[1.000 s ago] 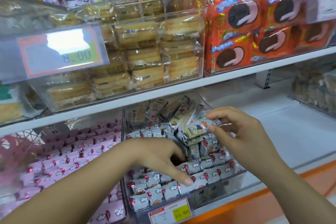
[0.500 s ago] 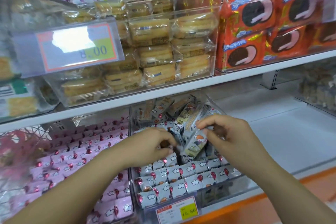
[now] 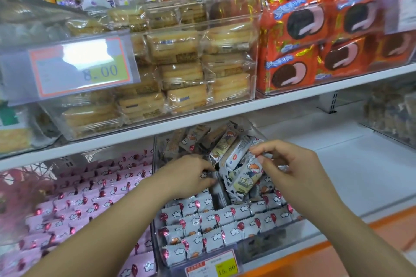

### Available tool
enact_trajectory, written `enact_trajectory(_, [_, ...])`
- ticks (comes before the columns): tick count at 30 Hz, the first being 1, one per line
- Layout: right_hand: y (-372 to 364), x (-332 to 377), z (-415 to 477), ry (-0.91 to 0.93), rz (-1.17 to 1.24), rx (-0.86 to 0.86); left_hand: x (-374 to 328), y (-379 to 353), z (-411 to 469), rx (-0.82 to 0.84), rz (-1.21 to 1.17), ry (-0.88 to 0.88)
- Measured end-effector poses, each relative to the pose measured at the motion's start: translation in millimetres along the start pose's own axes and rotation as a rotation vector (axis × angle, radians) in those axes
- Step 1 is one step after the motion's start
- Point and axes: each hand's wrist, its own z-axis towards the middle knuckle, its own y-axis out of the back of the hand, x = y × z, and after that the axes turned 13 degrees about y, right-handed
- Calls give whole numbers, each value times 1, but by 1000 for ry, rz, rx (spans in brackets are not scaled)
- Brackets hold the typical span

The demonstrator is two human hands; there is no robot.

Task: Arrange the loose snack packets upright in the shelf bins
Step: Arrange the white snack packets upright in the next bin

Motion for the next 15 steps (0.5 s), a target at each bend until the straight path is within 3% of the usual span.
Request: enact_trajectory(15, [-1, 0, -1, 9, -29, 14, -23, 0, 2, 181, 95, 134])
